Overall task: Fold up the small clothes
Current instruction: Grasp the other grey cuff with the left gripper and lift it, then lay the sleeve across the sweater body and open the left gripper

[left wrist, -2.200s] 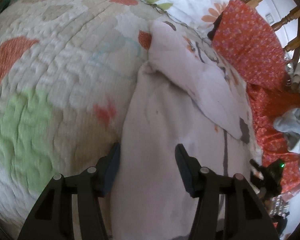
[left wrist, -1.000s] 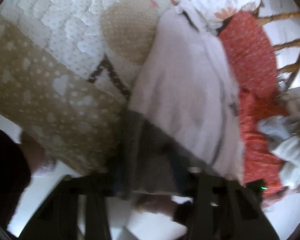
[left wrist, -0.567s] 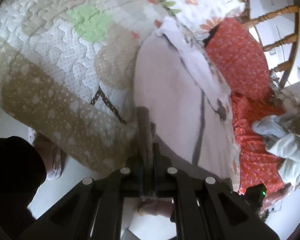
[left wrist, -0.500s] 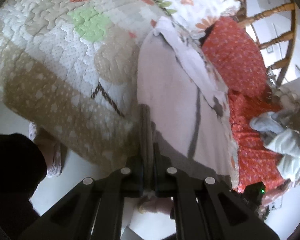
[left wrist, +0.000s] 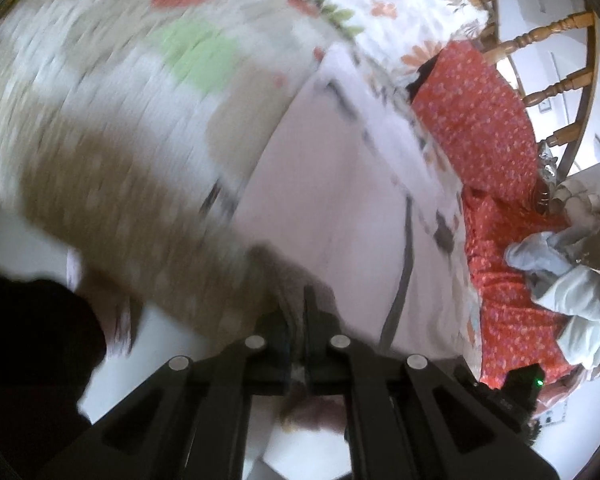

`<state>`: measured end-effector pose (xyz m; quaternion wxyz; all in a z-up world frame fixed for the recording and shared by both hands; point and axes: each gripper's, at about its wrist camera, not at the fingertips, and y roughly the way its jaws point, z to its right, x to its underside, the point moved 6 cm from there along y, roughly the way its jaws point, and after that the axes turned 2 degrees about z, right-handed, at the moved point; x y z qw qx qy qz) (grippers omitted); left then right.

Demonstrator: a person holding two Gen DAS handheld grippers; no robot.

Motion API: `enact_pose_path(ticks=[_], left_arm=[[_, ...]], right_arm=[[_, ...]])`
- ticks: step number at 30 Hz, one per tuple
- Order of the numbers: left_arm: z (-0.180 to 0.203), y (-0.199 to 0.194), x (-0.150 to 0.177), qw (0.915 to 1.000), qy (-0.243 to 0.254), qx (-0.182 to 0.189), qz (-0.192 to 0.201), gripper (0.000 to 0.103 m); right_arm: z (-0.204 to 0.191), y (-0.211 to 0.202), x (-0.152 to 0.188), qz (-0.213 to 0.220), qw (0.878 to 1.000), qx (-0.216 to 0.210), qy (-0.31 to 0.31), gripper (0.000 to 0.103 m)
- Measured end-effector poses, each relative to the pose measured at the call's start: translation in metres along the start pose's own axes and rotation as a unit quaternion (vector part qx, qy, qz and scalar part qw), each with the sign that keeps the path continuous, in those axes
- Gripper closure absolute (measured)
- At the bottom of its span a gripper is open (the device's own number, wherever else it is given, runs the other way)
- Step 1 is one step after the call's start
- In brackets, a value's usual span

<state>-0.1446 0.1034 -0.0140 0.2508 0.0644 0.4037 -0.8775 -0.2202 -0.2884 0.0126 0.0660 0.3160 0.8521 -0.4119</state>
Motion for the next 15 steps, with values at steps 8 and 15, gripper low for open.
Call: enact_pose_path(ticks=[8,15], left_arm=[[0.071,0.035,-0.13,0.9971,0.042,0.003,0.063,0.099],[0.098,0.108,-0.227,0.9968,0.03,-0.007,0.074,0.099]], right_arm=[[-0.047,0.019,-0.118,0.056,0.997,0.024,-0.049,0.099],[-0.041,0.083,-0.226,0.071,0.995,0.067,-0.024,0.099]])
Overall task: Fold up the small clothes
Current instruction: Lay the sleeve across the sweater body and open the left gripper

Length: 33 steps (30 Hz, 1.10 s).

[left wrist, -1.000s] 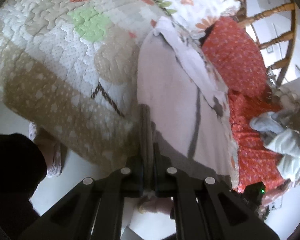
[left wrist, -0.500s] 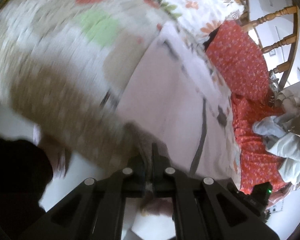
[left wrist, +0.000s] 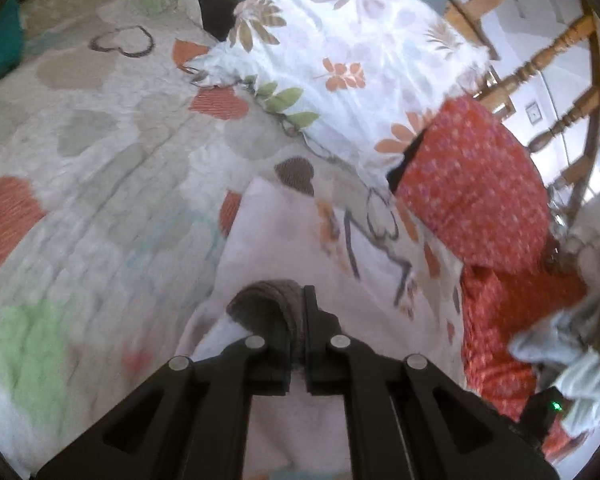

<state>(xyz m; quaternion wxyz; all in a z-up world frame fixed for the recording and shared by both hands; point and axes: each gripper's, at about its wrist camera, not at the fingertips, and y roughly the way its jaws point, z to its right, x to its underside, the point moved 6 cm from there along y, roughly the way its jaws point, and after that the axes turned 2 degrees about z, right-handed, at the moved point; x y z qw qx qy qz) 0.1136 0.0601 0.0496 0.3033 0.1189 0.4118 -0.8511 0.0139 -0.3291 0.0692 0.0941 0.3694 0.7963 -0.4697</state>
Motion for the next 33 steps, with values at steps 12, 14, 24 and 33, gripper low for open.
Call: enact_pose_path(ticks=[12,14,24,33], left_arm=[[-0.006,0.118,-0.052,0.9982,-0.004,-0.055,-0.025,0.098],[-0.011,0.121,-0.057,0.9977,-0.011,-0.063,-0.023,0.094],[-0.013,0.083,-0.077,0.9957,-0.017,-0.086,0.029,0.04],[-0.015,0.067,-0.033,0.9913,0.052,-0.121,-0.007,0.037]], right_arm=[[0.038,0.118,-0.089,-0.014,0.998,0.025,0.05,0.098],[0.045,0.132,-0.098,-0.015,0.998,0.013,0.062,0.098],[0.062,0.11,-0.121,0.035,0.996,0.06,0.058,0.032],[0.06,0.08,-0.097,0.022,0.995,0.09,0.034,0.032]])
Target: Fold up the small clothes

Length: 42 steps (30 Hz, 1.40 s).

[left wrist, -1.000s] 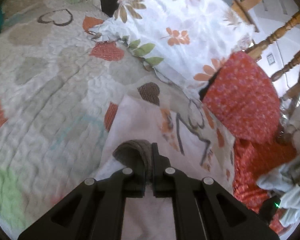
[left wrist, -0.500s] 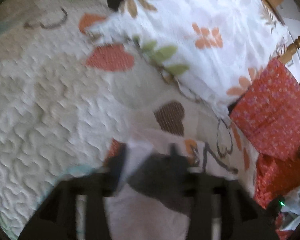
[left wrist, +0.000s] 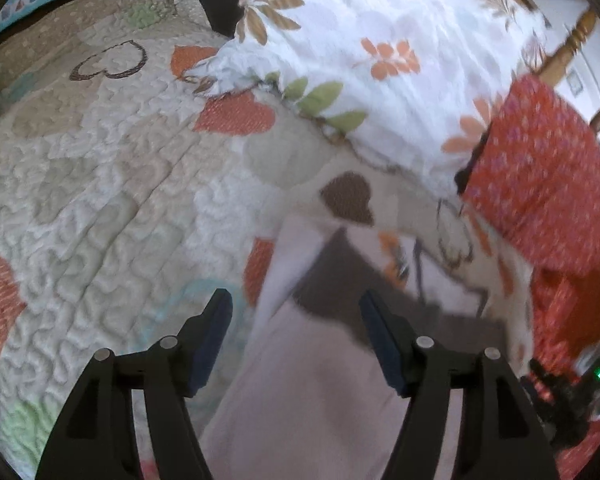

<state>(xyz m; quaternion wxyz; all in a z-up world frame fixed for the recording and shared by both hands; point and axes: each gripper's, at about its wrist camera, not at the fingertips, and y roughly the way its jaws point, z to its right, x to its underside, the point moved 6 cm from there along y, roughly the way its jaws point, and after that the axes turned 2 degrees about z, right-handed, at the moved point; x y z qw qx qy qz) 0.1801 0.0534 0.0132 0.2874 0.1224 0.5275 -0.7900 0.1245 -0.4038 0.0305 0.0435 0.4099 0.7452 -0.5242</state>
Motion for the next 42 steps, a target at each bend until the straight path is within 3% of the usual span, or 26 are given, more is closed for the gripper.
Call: enact_pose_path(ticks=[8,10,13,15,19,20,22,24,27,30,35,42], left_arm=[[-0.027,-0.007,0.049,0.9983,0.032,-0.013,-0.046,0.037],[-0.027,-0.005,0.06,0.9948,0.075,-0.039,-0.056,0.037],[-0.038,-0.004,0.077,0.9804,0.145,-0.121,-0.056,0.036],[-0.048,-0.007,0.08,0.9792,0.147,-0.13,-0.052,0.034],[-0.069,-0.022,0.077,0.9821,0.121,-0.137,-0.044,0.034],[-0.075,-0.025,0.076,0.9801,0.119,-0.154,-0.041,0.034],[-0.089,-0.033,0.07,0.9674,0.121,-0.222,-0.022,0.034],[-0.101,-0.04,0.065,0.9653,0.103,-0.239,-0.016,0.035],[-0.106,-0.062,0.06,0.9818,0.05,-0.183,-0.007,0.035],[-0.097,-0.083,0.066,0.9895,0.033,-0.141,0.01,0.035],[-0.078,-0.081,0.085,0.9952,0.023,-0.095,-0.008,0.033],[-0.063,-0.067,0.09,0.9954,0.03,-0.088,-0.024,0.033]], right_arm=[[0.005,-0.018,0.044,-0.03,0.998,0.033,-0.037,0.032],[0.006,-0.017,0.058,-0.048,0.996,0.043,-0.058,0.032],[0.014,-0.012,0.082,-0.071,0.985,0.096,-0.123,0.032],[0.024,-0.014,0.094,-0.076,0.978,0.121,-0.153,0.028],[0.062,-0.029,0.103,-0.08,0.99,0.088,-0.082,0.019],[0.071,-0.033,0.104,-0.081,0.992,0.08,-0.061,0.019],[0.081,-0.043,0.105,-0.074,0.992,0.084,-0.049,0.019],[0.087,-0.054,0.104,-0.062,0.992,0.1,-0.041,0.019],[0.088,-0.071,0.103,-0.04,0.993,0.109,-0.024,0.019],[0.079,-0.081,0.1,-0.023,0.996,0.082,-0.009,0.019],[0.057,-0.087,0.104,-0.011,0.999,0.053,-0.008,0.019],[0.022,-0.078,0.118,-0.021,0.998,0.03,-0.042,0.019]])
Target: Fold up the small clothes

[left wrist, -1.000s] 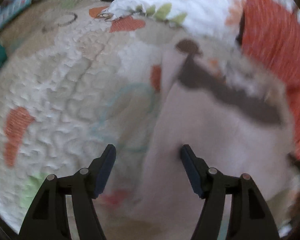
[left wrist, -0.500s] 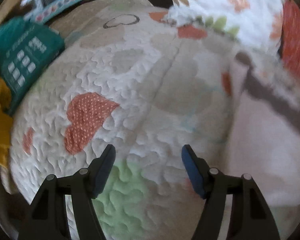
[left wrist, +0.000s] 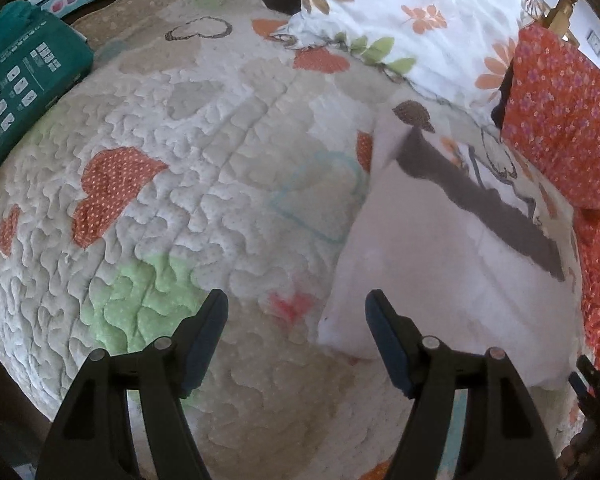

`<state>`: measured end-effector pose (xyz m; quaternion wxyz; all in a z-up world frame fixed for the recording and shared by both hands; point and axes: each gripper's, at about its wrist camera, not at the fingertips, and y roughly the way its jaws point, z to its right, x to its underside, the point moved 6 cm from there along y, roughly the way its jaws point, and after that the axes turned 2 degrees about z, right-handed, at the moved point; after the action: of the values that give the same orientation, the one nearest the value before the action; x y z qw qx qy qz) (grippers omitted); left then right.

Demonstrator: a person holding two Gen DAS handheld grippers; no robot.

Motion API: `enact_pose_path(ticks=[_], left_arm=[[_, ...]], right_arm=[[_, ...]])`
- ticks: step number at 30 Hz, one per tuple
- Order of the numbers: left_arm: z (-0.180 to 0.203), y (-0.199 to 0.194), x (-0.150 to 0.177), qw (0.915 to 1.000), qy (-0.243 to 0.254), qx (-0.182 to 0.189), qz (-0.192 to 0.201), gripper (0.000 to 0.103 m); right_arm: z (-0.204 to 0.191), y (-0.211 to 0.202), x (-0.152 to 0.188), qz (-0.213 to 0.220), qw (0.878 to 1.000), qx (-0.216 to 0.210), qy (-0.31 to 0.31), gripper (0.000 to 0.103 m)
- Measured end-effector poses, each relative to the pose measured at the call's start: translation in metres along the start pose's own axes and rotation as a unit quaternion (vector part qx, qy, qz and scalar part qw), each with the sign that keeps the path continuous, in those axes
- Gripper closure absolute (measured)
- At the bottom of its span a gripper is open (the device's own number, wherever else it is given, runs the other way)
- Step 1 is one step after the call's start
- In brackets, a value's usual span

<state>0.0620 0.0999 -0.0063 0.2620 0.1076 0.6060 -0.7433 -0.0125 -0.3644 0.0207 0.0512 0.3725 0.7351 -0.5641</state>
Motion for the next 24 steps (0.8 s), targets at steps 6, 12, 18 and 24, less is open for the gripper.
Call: enact_pose_path(ticks=[6,12,18,24], left_arm=[[0.002,-0.001,-0.012,0.9998,-0.017,0.014,0.003,0.031],[-0.003,0.002,-0.02,0.9988,-0.039,0.03,-0.007,0.029],[-0.013,0.008,-0.02,0.9978,-0.054,0.03,-0.021,0.029],[-0.01,0.01,-0.017,0.9979,-0.047,0.035,-0.028,0.029]], right_arm=[[-0.043,0.003,0.008,0.008,0.997,-0.008,-0.077,0.019],[-0.092,0.019,0.025,0.001,0.988,-0.017,-0.151,0.019],[-0.118,0.033,0.042,-0.001,0.977,0.002,-0.213,0.019],[-0.104,0.038,0.04,-0.013,0.982,0.001,-0.187,0.019]])
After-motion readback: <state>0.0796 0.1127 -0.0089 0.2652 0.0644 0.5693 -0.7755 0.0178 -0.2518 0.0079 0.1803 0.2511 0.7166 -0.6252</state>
